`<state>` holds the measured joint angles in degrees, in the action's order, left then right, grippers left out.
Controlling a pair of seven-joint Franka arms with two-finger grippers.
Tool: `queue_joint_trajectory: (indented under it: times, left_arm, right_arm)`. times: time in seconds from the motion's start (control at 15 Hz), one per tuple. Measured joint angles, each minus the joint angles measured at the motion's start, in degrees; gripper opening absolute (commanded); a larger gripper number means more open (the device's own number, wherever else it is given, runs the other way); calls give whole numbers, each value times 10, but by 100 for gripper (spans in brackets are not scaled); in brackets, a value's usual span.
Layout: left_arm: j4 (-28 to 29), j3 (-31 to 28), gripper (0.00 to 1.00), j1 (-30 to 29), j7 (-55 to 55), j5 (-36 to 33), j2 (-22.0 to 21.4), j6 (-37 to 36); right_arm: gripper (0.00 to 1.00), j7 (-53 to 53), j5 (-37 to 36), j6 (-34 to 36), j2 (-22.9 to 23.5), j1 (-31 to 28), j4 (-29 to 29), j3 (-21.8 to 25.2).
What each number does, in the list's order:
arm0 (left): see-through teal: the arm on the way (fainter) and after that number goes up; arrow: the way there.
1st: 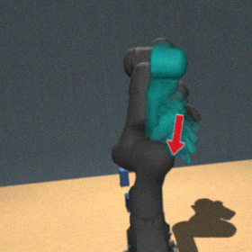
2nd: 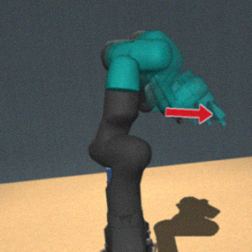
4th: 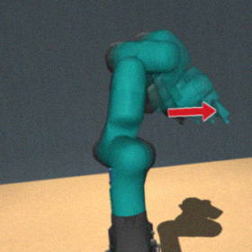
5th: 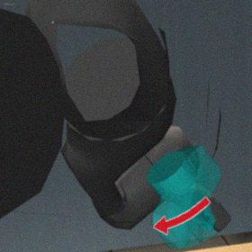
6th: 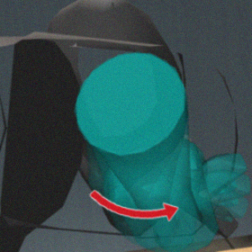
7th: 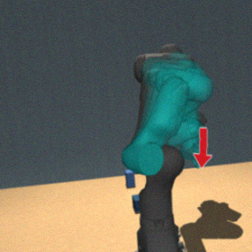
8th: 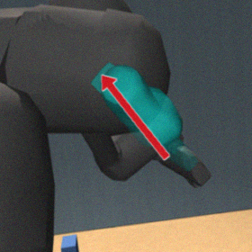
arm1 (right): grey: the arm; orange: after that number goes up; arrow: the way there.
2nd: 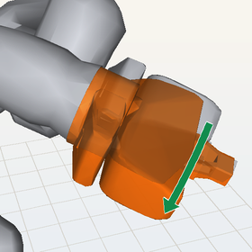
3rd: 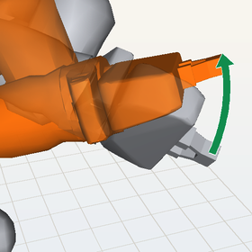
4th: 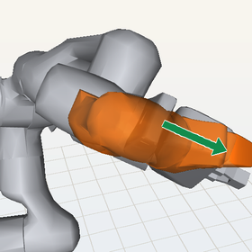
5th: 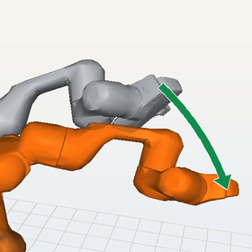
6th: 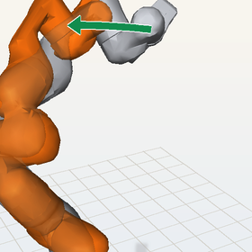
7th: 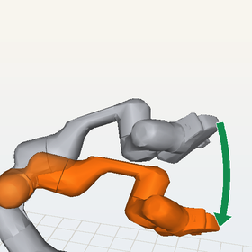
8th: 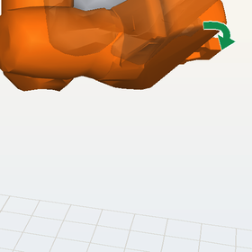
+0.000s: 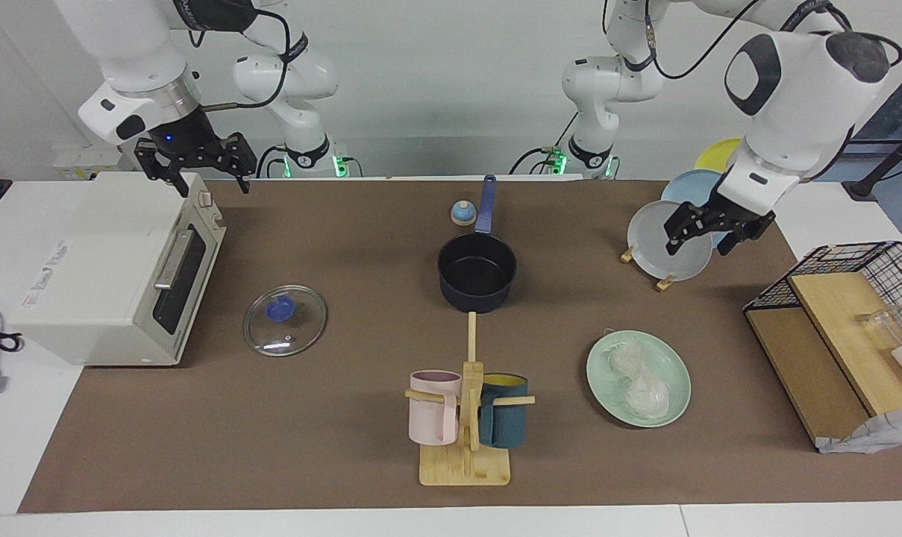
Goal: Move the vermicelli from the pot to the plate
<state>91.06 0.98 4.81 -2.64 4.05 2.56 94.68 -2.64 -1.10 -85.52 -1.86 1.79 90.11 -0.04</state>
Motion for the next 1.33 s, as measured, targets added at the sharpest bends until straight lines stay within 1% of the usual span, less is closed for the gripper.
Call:
queue_joint_trajectory:
  times: [0.13,0.27,0.53,0.73,1.0,1.33]
  left_arm:
    - [1,0,100,0,-2,-6,-24,-40]
    - [8,0,100,0,-4,-12,-36,-67]
    - [45,1,100,0,-4,-16,-52,-75]
    - [34,3,100,0,-5,-16,-51,-78]
    - [-1,3,100,0,-7,-23,-47,-118]
    - [-4,9,100,0,-7,-26,-45,-122]
  right_arm:
    - [100,0,0,0,0,0,0,0]
    - [100,1,0,-1,0,0,0,1]
    - [100,1,0,-1,0,0,0,1]
    - [100,1,0,-1,0,0,0,1]
    - [100,1,0,-1,0,0,0,1]
    - [100,1,0,9,0,-1,0,1]
